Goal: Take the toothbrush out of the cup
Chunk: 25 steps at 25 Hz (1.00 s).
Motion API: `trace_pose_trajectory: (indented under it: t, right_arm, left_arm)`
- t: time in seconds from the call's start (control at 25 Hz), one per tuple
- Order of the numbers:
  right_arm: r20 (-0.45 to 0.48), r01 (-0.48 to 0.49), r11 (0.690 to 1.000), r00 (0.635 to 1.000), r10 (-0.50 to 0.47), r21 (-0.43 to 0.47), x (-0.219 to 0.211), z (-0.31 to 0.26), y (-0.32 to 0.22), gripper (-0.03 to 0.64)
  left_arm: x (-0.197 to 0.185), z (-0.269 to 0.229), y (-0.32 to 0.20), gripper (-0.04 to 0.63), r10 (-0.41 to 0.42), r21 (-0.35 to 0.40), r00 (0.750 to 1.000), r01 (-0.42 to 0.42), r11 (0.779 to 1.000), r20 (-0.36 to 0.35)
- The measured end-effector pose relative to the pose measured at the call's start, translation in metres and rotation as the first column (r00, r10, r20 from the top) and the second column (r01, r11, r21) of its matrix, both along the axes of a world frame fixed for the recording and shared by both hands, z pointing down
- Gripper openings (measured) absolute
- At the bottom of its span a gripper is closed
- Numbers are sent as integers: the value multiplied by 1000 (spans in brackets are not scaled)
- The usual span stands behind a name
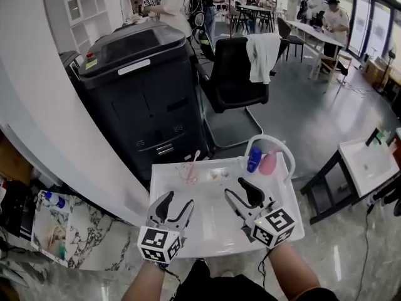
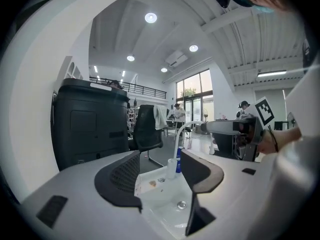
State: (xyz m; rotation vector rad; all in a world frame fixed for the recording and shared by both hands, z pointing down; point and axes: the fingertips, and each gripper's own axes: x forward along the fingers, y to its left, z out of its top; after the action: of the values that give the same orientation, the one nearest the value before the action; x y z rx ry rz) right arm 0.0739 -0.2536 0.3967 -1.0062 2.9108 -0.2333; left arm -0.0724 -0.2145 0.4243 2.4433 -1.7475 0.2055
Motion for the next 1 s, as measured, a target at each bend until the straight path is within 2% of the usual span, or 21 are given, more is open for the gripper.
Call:
trace_pose_trajectory:
  t: [0.48, 1.0]
  right_arm:
    - [-32, -71, 995, 997, 69, -68, -24, 31, -69, 209]
    - [-69, -122, 980, 991, 112, -157, -47, 71, -113, 209]
  left_arm:
    - [-27, 39, -91, 259, 68, -76, 998, -67, 995, 7]
    - [-42, 94, -171, 259, 140, -170, 990, -134, 976, 23]
